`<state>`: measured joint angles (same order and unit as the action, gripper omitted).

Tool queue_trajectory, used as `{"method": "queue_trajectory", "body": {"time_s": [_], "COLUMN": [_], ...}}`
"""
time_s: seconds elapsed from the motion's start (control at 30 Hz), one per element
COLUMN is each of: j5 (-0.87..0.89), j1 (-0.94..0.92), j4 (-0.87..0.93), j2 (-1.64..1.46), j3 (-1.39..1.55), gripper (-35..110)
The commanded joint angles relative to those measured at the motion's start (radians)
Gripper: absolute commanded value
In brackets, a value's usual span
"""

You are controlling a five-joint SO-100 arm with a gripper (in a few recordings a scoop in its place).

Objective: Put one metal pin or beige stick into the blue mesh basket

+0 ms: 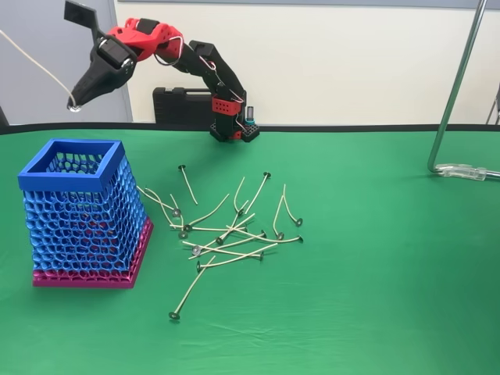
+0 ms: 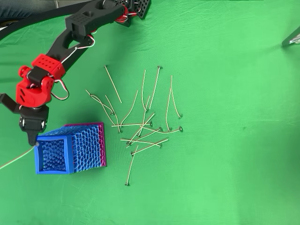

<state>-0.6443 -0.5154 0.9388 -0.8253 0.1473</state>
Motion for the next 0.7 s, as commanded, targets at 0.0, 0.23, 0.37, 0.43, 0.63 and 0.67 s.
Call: {"method": "queue_trajectory", "body": {"time_s": [0.0,0.23,0.37,0.43,0.63,0.67], "j5": [-0.023,-0.052,-0.048,-0.037,-0.035,-0.034], "j1": [-0.006,0.018,0.021,0.018,0.009,0.009], "j4": [-0.043,-0.112,-0.126,-0.137,-0.204,-0.207], "j2": [0.015,0.031,0.028,0.028,0.032,0.031], "j3": [-0.06,-0.005,0.006,0.003,0.006,0.006], "gripper": [1,1,1,1,21,21]}}
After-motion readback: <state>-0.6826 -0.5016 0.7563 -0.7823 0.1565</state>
